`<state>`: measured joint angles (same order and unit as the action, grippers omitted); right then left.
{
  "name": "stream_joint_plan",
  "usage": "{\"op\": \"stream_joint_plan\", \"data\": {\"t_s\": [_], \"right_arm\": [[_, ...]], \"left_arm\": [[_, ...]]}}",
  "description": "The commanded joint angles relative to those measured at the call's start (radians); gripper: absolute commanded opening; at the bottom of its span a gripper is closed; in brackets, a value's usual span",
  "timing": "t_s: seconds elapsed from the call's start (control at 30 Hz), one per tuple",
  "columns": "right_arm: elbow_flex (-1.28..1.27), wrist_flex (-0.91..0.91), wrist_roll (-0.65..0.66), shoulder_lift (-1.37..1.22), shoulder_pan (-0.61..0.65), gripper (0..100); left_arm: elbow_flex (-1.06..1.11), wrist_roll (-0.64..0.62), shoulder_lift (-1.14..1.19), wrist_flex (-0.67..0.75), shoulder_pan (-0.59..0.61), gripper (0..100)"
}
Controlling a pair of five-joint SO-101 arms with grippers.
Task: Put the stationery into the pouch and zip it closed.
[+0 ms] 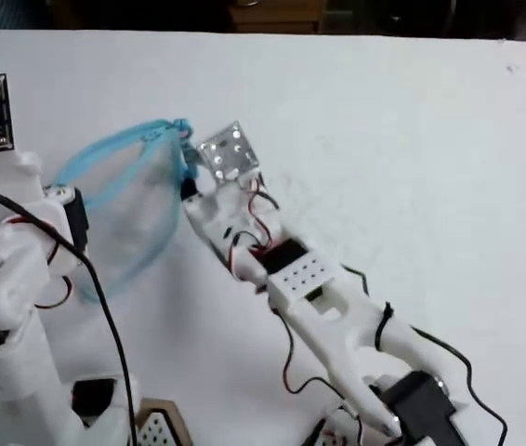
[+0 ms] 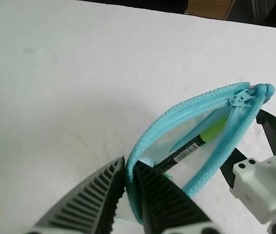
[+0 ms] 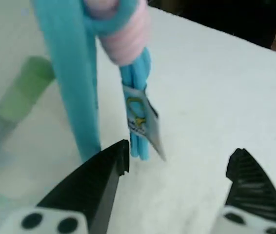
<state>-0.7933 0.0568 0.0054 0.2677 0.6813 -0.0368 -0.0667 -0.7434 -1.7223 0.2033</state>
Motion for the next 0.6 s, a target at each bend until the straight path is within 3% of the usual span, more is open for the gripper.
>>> {"op": "stream_joint_plan", "data": {"t_s": [0.0, 0.23, 0.4, 0.57], "right_arm": [[0.074, -0.073, -0.008, -0.013, -0.012, 31.9], [0.146, -0.154, 0.002, -0.111, -0.031, 31.9], [0.178, -0.254, 0.109, -0.232, -0.012, 31.9], [0.181, -0.302, 0.115, -0.179, 0.035, 29.6]], "left_arm": [[-0.008, 0.003, -0.010, 0.023, -0.010, 2], [-0.006, 0.003, -0.008, 0.023, -0.010, 2], [-0.006, 0.003, -0.008, 0.023, -0.010, 2], [-0.011, 0.003, -0.008, 0.020, -0.008, 2]]}}
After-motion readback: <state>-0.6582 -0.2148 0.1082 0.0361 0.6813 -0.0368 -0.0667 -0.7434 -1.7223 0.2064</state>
